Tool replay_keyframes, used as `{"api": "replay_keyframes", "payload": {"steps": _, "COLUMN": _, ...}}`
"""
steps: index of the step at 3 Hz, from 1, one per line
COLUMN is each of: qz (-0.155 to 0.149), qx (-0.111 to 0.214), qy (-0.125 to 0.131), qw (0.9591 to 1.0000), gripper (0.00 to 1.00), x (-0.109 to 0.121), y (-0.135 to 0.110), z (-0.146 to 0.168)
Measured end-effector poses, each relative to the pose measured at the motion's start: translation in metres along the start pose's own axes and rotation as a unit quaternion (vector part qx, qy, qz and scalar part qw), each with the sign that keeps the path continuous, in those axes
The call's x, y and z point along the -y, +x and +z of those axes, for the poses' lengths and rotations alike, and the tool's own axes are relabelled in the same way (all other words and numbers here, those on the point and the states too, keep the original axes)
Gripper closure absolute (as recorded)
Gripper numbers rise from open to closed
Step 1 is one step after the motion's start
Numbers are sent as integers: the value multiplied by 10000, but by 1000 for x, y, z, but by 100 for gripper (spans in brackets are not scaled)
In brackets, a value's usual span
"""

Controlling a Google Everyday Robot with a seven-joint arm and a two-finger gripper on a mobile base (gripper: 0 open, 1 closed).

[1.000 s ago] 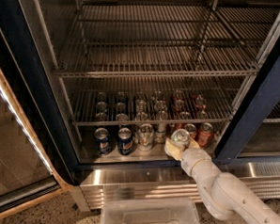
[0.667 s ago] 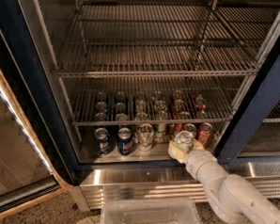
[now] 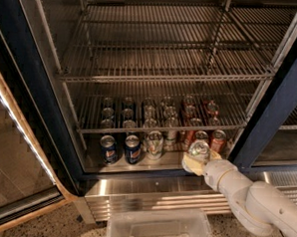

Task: Pick 7up can from bottom shelf of fridge

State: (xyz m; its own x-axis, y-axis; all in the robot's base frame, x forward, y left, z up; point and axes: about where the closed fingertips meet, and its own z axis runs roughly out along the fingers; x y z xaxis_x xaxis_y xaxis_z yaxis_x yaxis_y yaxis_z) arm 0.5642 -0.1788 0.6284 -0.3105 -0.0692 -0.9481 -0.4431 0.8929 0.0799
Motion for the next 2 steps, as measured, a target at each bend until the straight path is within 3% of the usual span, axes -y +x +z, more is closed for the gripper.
{"api": "replay_keyframes", "payload": {"steps": 1, "qz": 120, "qx": -71, "qy": -208, "qw": 9997, "gripper": 100, "x": 2, "y": 0, "z": -10}}
{"api": "replay_keyframes", "payload": {"steps": 2, "qz": 342, "qx": 162, "qy": -482, "qw": 9981, "gripper": 100, "x": 6, "y": -6, "z": -21}}
